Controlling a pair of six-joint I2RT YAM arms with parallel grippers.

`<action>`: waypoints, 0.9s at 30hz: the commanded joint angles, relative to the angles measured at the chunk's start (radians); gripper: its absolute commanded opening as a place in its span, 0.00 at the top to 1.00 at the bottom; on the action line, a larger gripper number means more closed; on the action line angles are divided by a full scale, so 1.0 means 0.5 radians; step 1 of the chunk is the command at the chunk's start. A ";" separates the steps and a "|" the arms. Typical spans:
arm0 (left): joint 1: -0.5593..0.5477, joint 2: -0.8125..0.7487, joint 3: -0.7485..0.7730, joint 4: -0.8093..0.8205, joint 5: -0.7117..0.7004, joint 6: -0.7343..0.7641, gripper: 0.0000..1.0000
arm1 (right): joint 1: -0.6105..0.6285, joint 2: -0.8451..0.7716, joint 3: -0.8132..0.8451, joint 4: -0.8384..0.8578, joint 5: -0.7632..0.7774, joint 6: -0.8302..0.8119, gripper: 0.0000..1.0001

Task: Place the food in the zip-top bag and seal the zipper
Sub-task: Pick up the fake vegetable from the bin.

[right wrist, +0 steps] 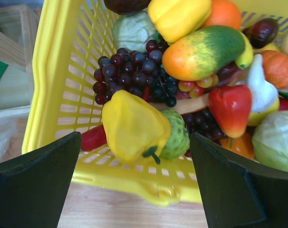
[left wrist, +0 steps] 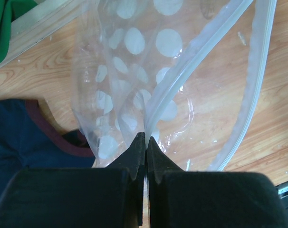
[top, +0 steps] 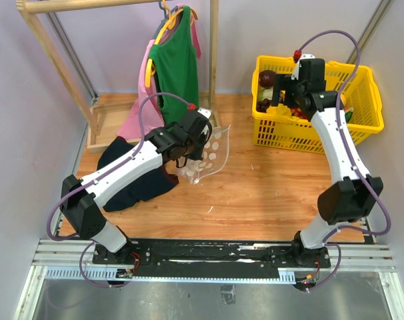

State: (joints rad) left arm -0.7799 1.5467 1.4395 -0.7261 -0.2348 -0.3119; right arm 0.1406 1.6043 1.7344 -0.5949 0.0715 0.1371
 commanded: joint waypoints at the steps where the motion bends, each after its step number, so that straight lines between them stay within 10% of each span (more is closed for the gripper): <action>1: 0.037 -0.024 -0.026 0.047 0.064 0.001 1.00 | -0.088 0.217 0.204 -0.228 -0.219 -0.099 0.02; 27: 0.047 -0.027 -0.049 0.056 0.123 0.022 1.00 | -0.178 0.620 0.294 -0.459 -0.535 -0.176 0.15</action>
State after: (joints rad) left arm -0.7612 1.5467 1.4246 -0.7189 -0.1852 -0.3115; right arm 0.0738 1.8912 1.8599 -0.7082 -0.1543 0.0704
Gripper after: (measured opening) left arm 0.015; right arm 0.819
